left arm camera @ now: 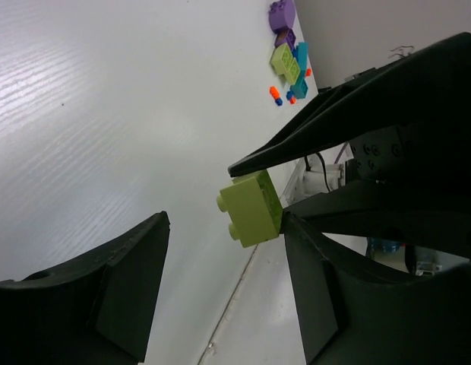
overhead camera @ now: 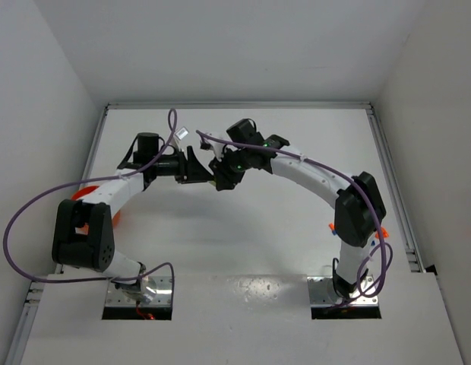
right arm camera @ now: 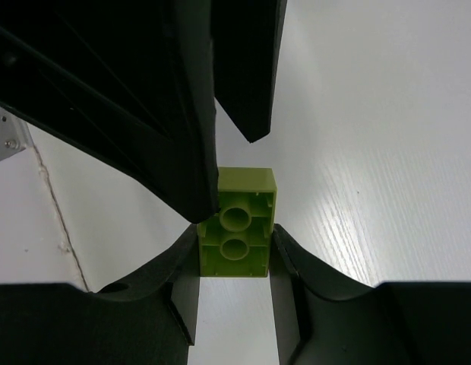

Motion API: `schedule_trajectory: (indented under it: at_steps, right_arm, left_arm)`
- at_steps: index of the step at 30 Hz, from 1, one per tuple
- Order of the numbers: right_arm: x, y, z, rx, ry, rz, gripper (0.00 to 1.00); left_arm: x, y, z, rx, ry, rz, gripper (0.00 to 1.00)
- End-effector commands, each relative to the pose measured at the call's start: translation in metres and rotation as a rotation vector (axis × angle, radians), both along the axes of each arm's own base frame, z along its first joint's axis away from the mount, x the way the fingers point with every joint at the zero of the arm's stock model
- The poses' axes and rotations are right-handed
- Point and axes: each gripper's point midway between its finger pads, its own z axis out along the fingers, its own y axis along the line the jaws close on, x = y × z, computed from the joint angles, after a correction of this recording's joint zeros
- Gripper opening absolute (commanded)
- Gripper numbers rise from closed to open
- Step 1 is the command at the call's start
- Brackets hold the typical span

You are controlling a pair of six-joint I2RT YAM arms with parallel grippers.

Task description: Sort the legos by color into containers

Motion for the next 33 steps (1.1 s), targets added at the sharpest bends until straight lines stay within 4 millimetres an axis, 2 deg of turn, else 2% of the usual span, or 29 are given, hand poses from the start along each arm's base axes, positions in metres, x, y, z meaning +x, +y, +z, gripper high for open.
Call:
schedule_trajectory:
  at_steps: [1, 7, 9, 13, 15, 17, 18, 20, 26, 27, 29, 30, 32, 33]
  right_arm:
    - [0.007, 0.012, 0.023, 0.033, -0.066, 0.008, 0.1]
    - [0.0, 0.017, 0.023, 0.034, -0.065, 0.026, 0.1]
    - [-0.003, 0.022, 0.022, 0.034, -0.065, 0.037, 0.1]
    - [-0.002, 0.023, 0.02, 0.014, -0.077, 0.038, 0.1]
    - [0.001, 0.026, 0.028, 0.029, -0.092, 0.037, 0.09]
    - [0.003, 0.026, 0.022, 0.016, -0.09, 0.03, 0.09]
    - [0.001, 0.03, 0.027, 0.023, -0.098, 0.039, 0.09]
    - [0.003, 0.029, 0.022, 0.01, -0.097, 0.031, 0.09]
    - [0.014, 0.033, 0.029, 0.007, -0.123, 0.002, 0.08]
    - [0.014, 0.033, 0.029, 0.007, -0.123, 0.002, 0.08]
    - [0.021, 0.028, 0.031, -0.005, -0.135, -0.022, 0.08]
    - [0.025, 0.025, 0.031, -0.005, -0.135, -0.031, 0.1]
    - [0.025, 0.021, 0.047, 0.022, -0.153, -0.036, 0.19]
    - [0.02, 0.017, 0.042, 0.01, -0.142, -0.035, 0.24]
  left_arm:
    - [-0.003, -0.006, 0.003, -0.03, -0.012, -0.035, 0.67]
    - [-0.005, -0.006, -0.001, -0.032, -0.004, -0.032, 0.65]
    - [-0.006, -0.007, 0.004, -0.041, -0.021, -0.041, 0.64]
    - [-0.008, -0.007, 0.003, -0.049, -0.012, -0.046, 0.55]
    - [-0.011, -0.01, 0.004, -0.054, -0.011, -0.062, 0.48]
    - [-0.013, -0.011, 0.004, -0.059, -0.01, -0.07, 0.43]
    - [-0.013, -0.011, 0.002, -0.059, -0.01, -0.07, 0.38]
    - [-0.014, -0.011, 0.005, -0.061, -0.019, -0.07, 0.29]
    - [-0.016, -0.011, 0.009, -0.067, -0.029, -0.078, 0.09]
    - [-0.016, -0.011, 0.011, -0.063, -0.055, -0.083, 0.03]
    - [-0.015, -0.009, 0.012, -0.04, -0.055, -0.081, 0.0]
    - [-0.015, -0.008, 0.012, -0.024, -0.082, -0.085, 0.0]
    - [-0.013, -0.004, 0.014, 0.013, -0.104, -0.058, 0.0]
    - [-0.01, 0.001, 0.012, 0.034, -0.123, -0.042, 0.0]
